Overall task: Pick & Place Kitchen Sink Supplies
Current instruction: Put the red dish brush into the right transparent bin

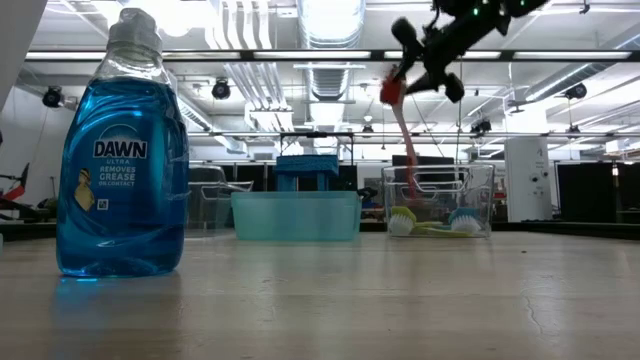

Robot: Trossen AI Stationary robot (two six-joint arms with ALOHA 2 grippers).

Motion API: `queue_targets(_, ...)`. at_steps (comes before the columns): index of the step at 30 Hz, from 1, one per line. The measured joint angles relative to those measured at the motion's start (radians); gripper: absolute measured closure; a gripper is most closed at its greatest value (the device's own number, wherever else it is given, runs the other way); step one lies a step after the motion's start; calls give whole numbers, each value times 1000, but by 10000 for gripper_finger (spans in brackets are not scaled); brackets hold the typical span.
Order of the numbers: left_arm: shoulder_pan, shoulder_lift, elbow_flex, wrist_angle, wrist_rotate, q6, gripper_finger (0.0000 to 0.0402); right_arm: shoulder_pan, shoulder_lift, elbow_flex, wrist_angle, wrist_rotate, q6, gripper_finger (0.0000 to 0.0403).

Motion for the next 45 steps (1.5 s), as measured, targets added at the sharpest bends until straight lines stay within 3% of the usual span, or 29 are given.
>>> queue_targets(7,0,0,0,0,0,-2,220,-9,-15,-148,191,49,34,255)
queue_targets(11,0,0,0,1,0,-3,220,-9,-21,-190,193,112,24,255)
queue_targets(22,0,0,0,10,0,-2,220,-16,-24,-228,232,134,12,255)
queue_targets(36,0,0,0,12,-6,2,220,-17,-28,-332,279,171,134,255)
queue_targets(45,0,0,0,13,-9,1,220,-17,-29,-332,225,179,154,279)
